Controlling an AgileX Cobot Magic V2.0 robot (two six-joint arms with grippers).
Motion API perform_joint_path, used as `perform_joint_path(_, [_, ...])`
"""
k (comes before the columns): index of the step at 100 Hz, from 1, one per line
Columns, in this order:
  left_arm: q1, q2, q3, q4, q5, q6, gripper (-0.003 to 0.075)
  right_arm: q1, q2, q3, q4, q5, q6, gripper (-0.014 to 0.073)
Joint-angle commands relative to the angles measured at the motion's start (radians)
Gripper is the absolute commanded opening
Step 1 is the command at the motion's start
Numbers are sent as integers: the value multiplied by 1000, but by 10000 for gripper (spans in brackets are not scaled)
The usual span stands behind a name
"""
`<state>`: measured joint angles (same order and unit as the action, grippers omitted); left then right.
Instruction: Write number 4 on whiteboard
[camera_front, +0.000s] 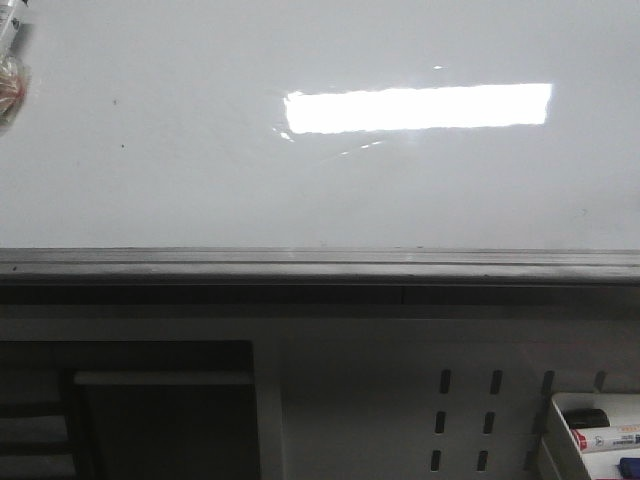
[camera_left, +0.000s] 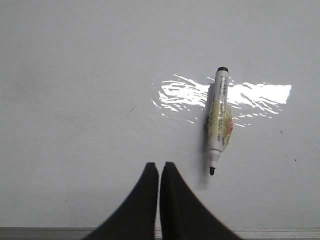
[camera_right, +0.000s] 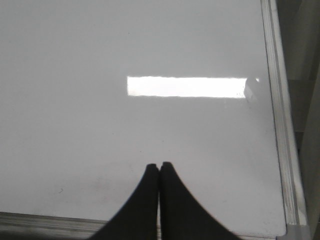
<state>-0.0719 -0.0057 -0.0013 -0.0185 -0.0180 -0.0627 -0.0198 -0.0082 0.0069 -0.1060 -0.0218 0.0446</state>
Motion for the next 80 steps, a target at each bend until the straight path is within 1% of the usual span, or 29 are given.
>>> perform_joint_path(1, [2,-24,27,-6,-81,-6,-20,1,-21,20,-4,-86,-4,-71])
perform_joint_path(71, [2,-24,27,-6,-81,-6,-20,1,-21,20,-4,-84,-4,-71])
perform_joint_path(80, [2,-24,27,-6,-93,-6,-20,1,-21,20,-4,-112,-4,-71])
